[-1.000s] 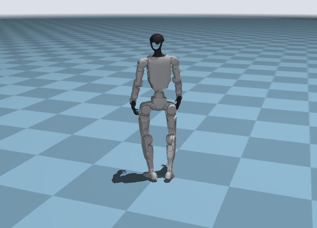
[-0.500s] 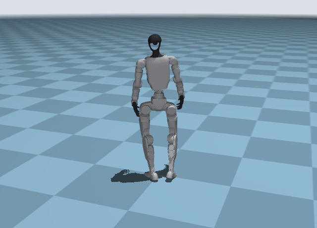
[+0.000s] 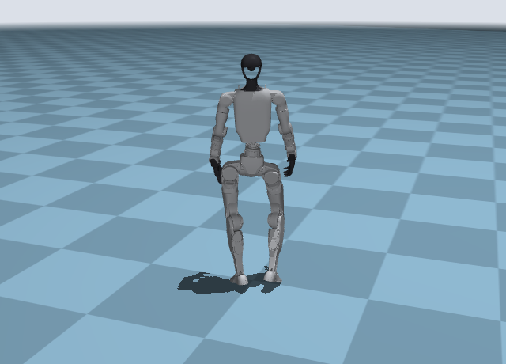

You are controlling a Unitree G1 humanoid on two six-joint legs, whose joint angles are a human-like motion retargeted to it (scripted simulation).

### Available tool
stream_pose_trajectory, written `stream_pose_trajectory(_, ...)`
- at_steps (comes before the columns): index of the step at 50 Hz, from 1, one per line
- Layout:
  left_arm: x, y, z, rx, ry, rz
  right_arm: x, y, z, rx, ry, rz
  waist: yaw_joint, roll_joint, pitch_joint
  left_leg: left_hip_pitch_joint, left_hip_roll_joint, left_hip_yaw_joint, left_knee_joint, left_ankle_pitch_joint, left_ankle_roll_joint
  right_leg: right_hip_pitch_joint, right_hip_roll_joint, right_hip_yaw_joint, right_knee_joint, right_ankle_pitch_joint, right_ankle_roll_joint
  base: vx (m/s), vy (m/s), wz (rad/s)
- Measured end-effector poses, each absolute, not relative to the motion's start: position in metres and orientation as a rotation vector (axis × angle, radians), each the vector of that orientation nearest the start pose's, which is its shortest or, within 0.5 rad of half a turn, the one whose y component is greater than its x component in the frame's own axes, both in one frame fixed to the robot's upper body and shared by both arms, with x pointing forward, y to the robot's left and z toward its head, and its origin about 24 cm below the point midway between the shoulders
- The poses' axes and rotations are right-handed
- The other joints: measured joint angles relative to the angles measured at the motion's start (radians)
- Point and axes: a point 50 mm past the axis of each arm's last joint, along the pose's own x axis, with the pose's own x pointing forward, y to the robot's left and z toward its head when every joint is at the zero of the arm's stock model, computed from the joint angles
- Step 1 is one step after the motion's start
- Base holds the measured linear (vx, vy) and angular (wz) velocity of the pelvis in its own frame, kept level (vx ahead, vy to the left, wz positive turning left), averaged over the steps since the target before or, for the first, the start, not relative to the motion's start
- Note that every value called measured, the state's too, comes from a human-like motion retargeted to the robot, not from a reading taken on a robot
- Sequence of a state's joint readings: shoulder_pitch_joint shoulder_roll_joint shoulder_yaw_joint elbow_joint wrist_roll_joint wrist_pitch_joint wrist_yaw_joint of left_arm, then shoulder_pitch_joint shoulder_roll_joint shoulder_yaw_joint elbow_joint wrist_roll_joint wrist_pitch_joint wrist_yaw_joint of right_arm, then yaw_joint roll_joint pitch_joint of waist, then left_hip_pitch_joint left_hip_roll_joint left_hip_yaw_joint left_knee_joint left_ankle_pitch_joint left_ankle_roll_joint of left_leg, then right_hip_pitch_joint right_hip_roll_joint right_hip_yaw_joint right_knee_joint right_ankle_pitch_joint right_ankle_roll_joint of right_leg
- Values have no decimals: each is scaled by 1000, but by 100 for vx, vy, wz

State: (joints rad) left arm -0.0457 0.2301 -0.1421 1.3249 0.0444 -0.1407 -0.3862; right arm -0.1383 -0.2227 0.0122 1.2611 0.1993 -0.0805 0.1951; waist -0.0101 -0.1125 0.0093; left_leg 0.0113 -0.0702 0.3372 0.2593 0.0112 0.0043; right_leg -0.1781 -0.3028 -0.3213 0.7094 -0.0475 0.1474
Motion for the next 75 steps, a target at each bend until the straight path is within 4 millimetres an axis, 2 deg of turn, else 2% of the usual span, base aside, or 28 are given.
stream_pose_trajectory(9,92,201,-163,93,1199,-398,149,-222,-145,66,1013,-46,-5,37,-17,7,-1,-5,-71,177,-31,-22,7,0,-19,88,-8,-2,-2,-25)
stream_pose_trajectory(18,83,195,-166,103,1218,-421,155,-218,-143,64,975,-63,-30,41,-27,8,-21,12,-83,218,-36,-53,-17,21,10,84,-2,-3,-2,-22)
stream_pose_trajectory(25,92,193,-164,114,1197,-430,158,-215,-142,63,963,-60,-50,56,-36,2,-8,31,-80,204,-38,-61,-2,15,-10,84,-13,0,-2,-23)
stream_pose_trajectory(36,117,194,-158,115,1135,-406,141,-207,-150,75,1015,-46,-63,73,-33,-34,64,65,62,94,-40,-25,59,2,-78,49,-39,4,-3,-24)
stream_pose_trajectory(41,127,195,-155,114,1101,-390,133,-202,-154,75,1041,-26,-61,88,-20,-87,138,75,249,-29,-25,8,110,-7,-118,-2,-65,7,-3,-29)
stream_pose_trajectory(48,133,197,-154,133,1105,-384,126,-197,-158,72,1078,3,-53,118,9,-157,262,84,533,-235,31,52,196,-9,-151,-99,-91,8,-1,-32)
stream_pose_trajectory(53,128,197,-156,125,1130,-365,128,-197,-158,74,1078,6,-45,126,27,-159,281,79,571,-289,48,73,217,-4,-157,-112,-89,8,2,-41)
stream_pose_trajectory(57,122,196,-158,92,1147,-346,130,-196,-157,98,1073,3,-44,113,38,-123,239,68,485,-231,35,87,198,-6,-154,-80,-81,6,2,-48)
stream_pose_trajectory(65,106,193,-163,54,1185,-343,132,-192,-156,138,1059,4,-50,71,46,-39,145,54,301,-35,13,76,135,18,-101,-13,-42,1,1,-43)
stream_pose_trajectory(75,97,190,-165,44,1204,-342,138,-188,-155,131,1046,13,-49,47,44,5,86,32,155,182,-24,72,102,23,-115,42,-6,-3,0,-41)
